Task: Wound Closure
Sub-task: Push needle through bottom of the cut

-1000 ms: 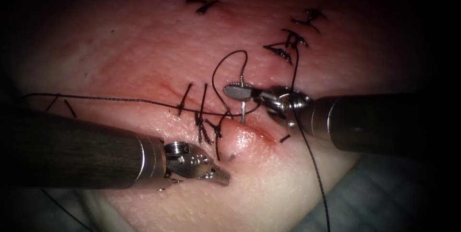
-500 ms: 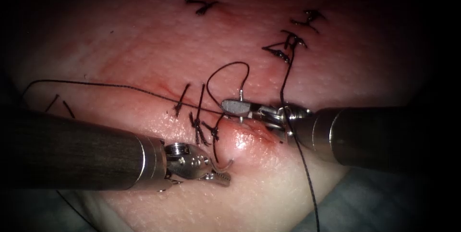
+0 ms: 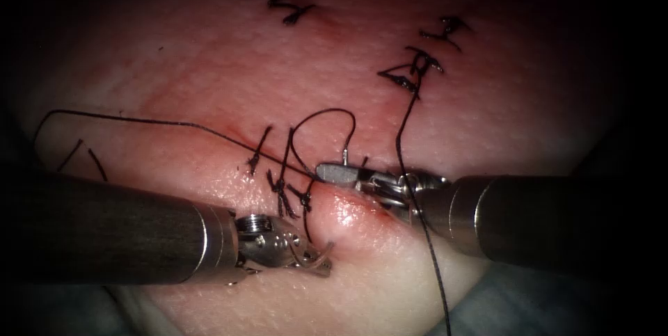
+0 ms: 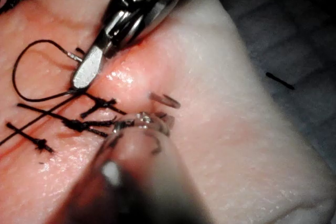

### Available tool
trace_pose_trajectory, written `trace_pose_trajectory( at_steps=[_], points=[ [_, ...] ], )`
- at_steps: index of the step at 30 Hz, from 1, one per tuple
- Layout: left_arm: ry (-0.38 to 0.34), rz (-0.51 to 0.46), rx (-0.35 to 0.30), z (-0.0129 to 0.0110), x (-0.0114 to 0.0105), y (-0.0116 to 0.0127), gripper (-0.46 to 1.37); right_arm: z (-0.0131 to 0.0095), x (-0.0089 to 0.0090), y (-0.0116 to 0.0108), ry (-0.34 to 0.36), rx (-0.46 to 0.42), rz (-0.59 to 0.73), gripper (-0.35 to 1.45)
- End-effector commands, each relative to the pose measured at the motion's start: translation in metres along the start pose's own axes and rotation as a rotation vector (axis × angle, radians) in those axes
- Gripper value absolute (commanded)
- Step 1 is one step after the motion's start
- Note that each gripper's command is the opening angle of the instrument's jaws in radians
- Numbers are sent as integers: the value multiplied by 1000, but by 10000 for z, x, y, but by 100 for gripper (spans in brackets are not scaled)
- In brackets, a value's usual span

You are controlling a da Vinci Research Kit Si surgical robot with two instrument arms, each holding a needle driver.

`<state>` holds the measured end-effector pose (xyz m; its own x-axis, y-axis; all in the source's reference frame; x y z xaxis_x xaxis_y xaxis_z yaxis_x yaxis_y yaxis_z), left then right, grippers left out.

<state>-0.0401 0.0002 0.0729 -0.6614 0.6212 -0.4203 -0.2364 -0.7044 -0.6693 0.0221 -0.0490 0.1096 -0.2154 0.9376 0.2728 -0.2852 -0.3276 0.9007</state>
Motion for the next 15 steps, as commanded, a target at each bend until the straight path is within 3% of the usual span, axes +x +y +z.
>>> trace_pose_trajectory(
  at_steps=[1, 15],
  points=[
    [1, -1, -6, 0, 0, 0, -28, 0, -2, -1, -6, -1, -3, -35],
    [4, -1, -6, 0, 1, 0, -26, 2, 2, 0, -13, 2, -3, -35]
  ],
)
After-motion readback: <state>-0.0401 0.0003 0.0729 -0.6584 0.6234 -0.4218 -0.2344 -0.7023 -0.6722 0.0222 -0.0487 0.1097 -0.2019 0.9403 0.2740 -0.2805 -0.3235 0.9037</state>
